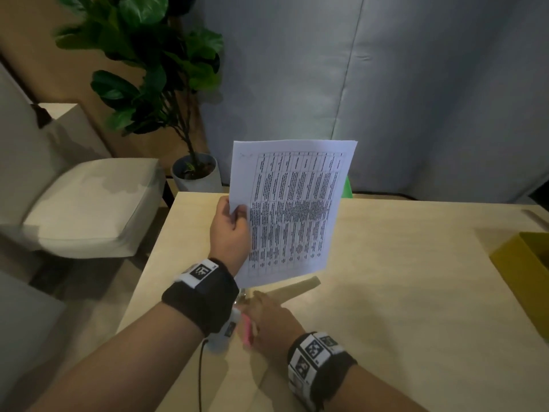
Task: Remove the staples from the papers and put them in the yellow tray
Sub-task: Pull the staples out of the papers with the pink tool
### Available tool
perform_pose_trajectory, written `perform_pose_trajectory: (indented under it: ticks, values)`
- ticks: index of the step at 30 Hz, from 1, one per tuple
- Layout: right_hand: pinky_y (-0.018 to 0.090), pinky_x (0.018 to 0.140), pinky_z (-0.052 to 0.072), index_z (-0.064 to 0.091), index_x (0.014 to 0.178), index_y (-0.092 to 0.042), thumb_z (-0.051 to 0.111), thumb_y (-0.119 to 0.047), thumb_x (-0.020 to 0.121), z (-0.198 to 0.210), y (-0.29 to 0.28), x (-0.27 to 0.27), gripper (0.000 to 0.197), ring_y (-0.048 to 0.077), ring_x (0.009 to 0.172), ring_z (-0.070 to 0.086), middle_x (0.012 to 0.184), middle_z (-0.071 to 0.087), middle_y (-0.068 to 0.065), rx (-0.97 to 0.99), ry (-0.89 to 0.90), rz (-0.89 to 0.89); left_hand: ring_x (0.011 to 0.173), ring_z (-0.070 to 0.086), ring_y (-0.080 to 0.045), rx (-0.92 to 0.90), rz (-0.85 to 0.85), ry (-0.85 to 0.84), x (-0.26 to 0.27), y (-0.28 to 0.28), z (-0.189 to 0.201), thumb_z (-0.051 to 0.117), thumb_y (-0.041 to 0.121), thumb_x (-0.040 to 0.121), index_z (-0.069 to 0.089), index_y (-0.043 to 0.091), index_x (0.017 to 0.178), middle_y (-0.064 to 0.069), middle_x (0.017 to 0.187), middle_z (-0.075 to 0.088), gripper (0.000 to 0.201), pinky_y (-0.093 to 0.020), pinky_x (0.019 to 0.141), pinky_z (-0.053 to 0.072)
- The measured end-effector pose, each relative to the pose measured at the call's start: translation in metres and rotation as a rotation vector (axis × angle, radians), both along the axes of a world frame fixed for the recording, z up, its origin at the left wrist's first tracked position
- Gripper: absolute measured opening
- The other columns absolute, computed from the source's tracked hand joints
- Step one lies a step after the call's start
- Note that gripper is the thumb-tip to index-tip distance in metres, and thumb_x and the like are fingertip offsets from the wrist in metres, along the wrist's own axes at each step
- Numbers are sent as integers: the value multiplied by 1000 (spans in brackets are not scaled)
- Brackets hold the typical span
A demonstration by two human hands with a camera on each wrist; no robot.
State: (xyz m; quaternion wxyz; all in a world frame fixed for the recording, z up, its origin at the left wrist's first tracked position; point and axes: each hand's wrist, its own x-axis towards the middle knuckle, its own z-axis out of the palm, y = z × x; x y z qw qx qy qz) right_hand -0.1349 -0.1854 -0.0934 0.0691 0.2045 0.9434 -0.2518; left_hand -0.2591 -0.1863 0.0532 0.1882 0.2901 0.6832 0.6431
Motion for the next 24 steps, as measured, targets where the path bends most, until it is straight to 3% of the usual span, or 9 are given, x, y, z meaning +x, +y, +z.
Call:
perform_pose_trajectory:
  ticks: [3, 5, 7, 11, 15, 21, 24]
  values:
    - [49, 101, 41, 19, 139, -39, 56, -28, 82, -8, 0, -16, 70, 33, 127, 38, 149, 25, 5, 130, 20, 99, 69, 63, 12, 2, 0, -11, -12, -2, -5, 41, 14, 99, 46, 14, 108, 13, 91, 61, 11, -6, 54, 49]
    - [50, 111, 28, 15, 144, -33, 64, -22, 78, -11, 0, -26, 83, 34, 138, 24, 154, 18, 7, 176, -56, 190, 73, 65, 4, -6, 14, -2, -18, -3, -9, 41, 16, 98, 46, 16, 105, 11, 91, 61, 8, -11, 56, 50]
    - [53, 113, 22, 17, 145, -28, 69, -19, 74, -15, 1, -34, 89, 34, 142, 14, 157, 14, 6, 234, -108, 280, 79, 64, -3, -13, 21, 1, -23, -2, -13, 42, 18, 98, 46, 18, 102, 11, 91, 62, 6, -15, 60, 50]
    - [58, 114, 12, 19, 146, -26, 70, -21, 75, -15, 3, -38, 87, 38, 144, 4, 158, 11, 4, 232, -202, 350, 76, 62, 2, -8, 16, 2, -27, 0, -15, 41, 16, 98, 45, 17, 101, 12, 89, 61, 4, -8, 57, 48]
    - [57, 114, 11, 32, 139, -23, 73, -30, 72, -5, 8, -36, 79, 37, 141, 14, 148, 27, 6, 266, -198, 367, 71, 63, 11, 6, -7, -20, -24, 4, -14, 41, 16, 99, 46, 17, 103, 13, 91, 62, 7, -6, 57, 48]
    - [50, 116, 5, 34, 136, -27, 66, -43, 79, 25, 29, -13, 67, 27, 140, 21, 144, 38, 6, 157, -122, 256, 81, 63, -5, 4, -5, 11, -11, 10, -11, 41, 17, 99, 46, 18, 103, 12, 92, 61, 7, -24, 67, 52]
    - [40, 117, 11, 40, 131, -32, 69, -40, 75, 41, 35, 8, 64, 15, 133, 31, 137, 43, -3, 22, -21, 144, 76, 63, 1, 18, -9, 25, -3, 12, -8, 42, 16, 98, 46, 17, 102, 13, 90, 61, 6, -20, 63, 52]
